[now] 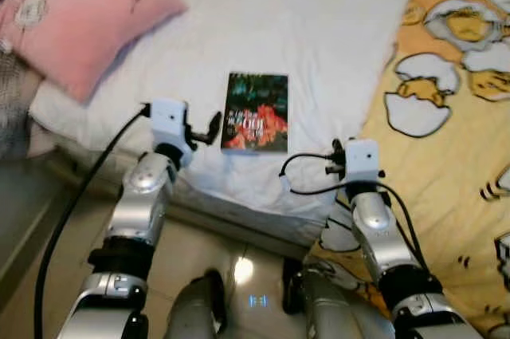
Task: Clean up the room
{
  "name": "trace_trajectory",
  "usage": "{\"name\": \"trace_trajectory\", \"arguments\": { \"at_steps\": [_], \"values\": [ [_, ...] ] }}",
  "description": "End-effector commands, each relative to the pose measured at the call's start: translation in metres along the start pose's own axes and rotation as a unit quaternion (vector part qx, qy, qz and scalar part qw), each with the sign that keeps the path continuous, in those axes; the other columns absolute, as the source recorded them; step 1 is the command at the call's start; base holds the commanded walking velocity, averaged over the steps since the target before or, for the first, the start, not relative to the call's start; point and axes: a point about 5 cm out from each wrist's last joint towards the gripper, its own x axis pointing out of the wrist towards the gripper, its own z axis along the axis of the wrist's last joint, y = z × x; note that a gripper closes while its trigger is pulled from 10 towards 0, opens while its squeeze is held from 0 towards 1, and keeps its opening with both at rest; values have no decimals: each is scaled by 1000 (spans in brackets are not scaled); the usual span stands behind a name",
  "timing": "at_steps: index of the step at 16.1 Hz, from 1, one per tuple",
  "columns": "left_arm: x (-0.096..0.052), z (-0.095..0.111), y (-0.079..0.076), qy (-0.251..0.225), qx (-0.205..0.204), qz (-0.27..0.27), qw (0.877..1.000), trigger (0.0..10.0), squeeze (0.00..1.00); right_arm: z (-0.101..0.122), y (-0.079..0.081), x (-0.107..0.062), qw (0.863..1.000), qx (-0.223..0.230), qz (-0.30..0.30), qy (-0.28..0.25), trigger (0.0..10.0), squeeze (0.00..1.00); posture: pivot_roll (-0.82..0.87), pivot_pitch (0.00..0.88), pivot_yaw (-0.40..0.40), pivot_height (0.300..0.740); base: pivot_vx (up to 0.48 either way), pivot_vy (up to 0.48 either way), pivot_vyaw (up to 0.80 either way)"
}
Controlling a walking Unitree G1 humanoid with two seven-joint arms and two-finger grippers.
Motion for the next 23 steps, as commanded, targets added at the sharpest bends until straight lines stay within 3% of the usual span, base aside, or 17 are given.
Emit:
{"name": "trace_trajectory", "arguments": {
  "at_steps": [1, 6, 9, 10, 12, 15, 19, 22, 23],
  "values": [
    [0, -4, 2, 4, 2, 0, 1000, 10000, 0, -4, 7, -6, 1000, 9, 10, 5, 10000, 0, -174, 186, 1, 711, 0, 480, -456],
    [6, -7, -6, 16, 17, -14, 1000, 10000, 0, 1, 11, -17, 1000, 28, 12, 5, 10000, 0, -180, 181, 5, 670, 128, 271, -455],
    [4, -7, 2, 5, 9, 18, 1000, 10000, 0, 3, 3, -26, 998, 54, -16, 3, 10000, 0, -185, 181, 5, 649, 0, 0, -452],
    [-1, -11, 12, 2, -15, 65, 998, 10000, 0, 5, -10, -36, 995, 83, -62, 5, 10000, 0, -185, 184, 6, 637, 0, 0, -463],
    [-5, -20, 15, 18, -20, 85, 996, 10000, 0, 6, -20, -47, 995, 70, -75, 9, 10000, 0, -194, 188, 8, 621, 0, 0, -463],
    [-3, -19, 11, 9, -21, 87, 996, 10000, 0, 7, -20, -45, 996, 61, -63, 3, 10000, 0, -198, 187, 8, 596, 0, 0, -458],
    [-1, -4, 7, -38, 26, 84, 995, 10000, 0, 22, -12, -42, 999, 31, -37, -20, 10000, 0, -192, 182, 8, 592, 353, 0, 0],
    [-4, 12, 7, -92, 23, 100, 990, 10000, 0, 29, -8, -43, 998, 9, -26, -49, 10000, 0, -190, 183, 5, 592, 477, 0, 0],
    [-6, 19, 8, -117, 25, 114, 986, 10000, 0, 41, -8, -42, 996, -7, -24, -82, 10000, 0, -190, 184, 3, 592, 480, 0, 0]
  ]
}}
